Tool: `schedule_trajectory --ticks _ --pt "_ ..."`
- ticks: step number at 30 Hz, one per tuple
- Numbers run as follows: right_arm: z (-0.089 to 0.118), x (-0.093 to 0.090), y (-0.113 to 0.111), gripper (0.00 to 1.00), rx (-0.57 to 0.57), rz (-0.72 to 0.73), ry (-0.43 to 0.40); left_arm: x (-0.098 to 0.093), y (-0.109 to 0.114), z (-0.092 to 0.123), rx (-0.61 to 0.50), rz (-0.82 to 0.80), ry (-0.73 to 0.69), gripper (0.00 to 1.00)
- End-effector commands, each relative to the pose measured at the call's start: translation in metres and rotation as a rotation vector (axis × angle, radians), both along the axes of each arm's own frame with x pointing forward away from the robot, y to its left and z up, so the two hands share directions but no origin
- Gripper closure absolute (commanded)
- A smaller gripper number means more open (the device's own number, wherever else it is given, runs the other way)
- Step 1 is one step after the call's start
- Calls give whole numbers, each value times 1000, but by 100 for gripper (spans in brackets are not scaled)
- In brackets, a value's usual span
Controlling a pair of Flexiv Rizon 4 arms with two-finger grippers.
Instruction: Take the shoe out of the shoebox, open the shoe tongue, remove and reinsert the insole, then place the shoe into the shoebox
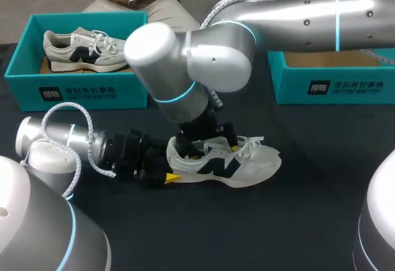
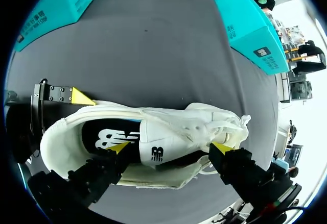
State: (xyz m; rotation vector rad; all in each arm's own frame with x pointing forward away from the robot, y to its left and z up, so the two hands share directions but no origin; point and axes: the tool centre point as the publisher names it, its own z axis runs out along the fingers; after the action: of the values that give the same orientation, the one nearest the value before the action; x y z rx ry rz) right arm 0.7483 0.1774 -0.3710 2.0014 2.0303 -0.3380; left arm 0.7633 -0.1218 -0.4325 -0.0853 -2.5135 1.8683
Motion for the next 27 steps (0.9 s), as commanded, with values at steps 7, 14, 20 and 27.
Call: schedule_trajectory --ticks 7,14,20,27 --pt "8 -5 -10 92 7 -20 -36 0 0 -5 1 1 -1 100" --pt "24 -8 -17 100 1 -32 -63 0 0 -5 1 1 -1 100" --pt "37 -10 -26 99 -14 -47 -82 0 0 -5 1 1 -1 100" --pt "43 -10 -41 100 -14 -72 -89 0 0 -5 1 1 -1 100"
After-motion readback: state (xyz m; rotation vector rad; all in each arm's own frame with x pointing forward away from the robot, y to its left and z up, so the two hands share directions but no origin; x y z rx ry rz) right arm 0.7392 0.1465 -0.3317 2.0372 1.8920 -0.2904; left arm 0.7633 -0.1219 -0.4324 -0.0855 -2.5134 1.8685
